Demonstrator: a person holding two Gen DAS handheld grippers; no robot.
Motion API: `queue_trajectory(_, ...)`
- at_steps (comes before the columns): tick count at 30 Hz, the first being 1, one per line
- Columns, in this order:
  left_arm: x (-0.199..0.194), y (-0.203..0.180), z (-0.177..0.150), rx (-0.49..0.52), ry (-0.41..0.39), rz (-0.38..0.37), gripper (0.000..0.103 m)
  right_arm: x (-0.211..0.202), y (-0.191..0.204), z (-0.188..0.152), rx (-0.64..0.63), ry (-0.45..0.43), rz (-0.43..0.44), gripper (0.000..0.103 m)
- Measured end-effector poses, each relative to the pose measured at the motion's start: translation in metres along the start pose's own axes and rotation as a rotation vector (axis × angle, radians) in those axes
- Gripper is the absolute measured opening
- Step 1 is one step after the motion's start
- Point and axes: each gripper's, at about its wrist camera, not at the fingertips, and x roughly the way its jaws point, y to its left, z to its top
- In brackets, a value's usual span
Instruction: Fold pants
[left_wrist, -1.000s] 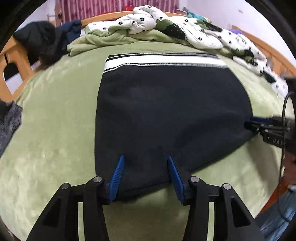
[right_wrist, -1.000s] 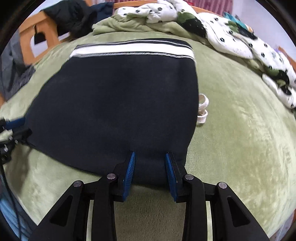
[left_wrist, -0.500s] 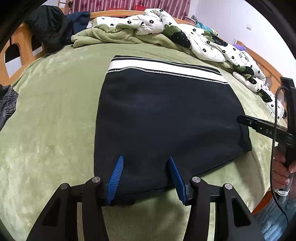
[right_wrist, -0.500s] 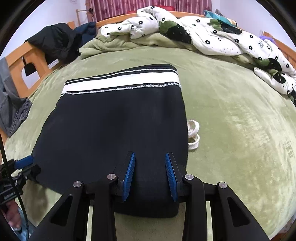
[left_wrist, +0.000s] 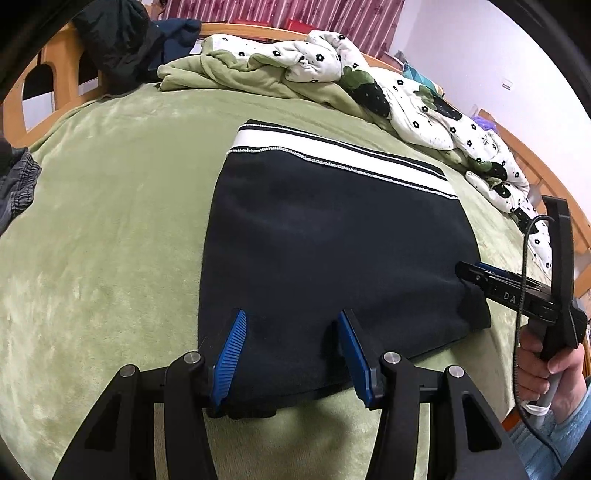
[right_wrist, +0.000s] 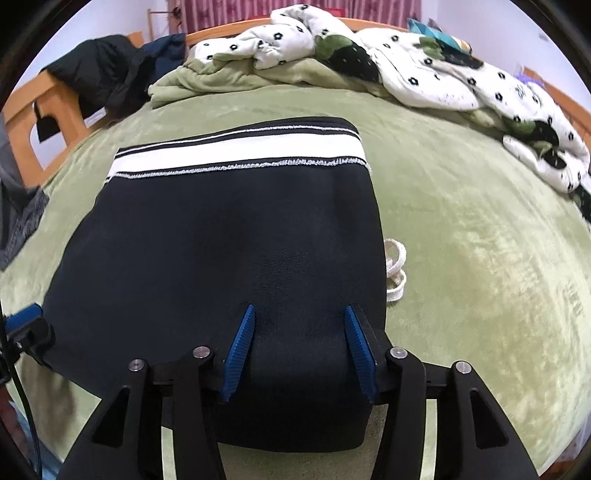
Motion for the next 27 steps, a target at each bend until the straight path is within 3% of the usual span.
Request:
queue_trajectory(8,0.006,-0.010,-0.004,0.063,-0.020,0.052,0.049,0.002,0.014,-0.003,-0.023,-0.024,-0.059,0.063)
queue_trajectory(18,-0.002,-0.004,-0.002,0.021,-0.053,0.005,0.049,-0.005,0.009,0.012,0.098,0.062,0.030,0.060)
queue_trajectory(21,-0.011,-0.006,-0.004,0.020,-0.076,0.014,0.049,-0.020,0.012,0.016,0.109,0.030,0.065,0.055)
queue_trajectory(27,-0.051,-0.018,0.024,-0.079,-0.103,-0.011,0.049,-0.075,0.016,0.029,0.145,-0.146,0.119,0.055)
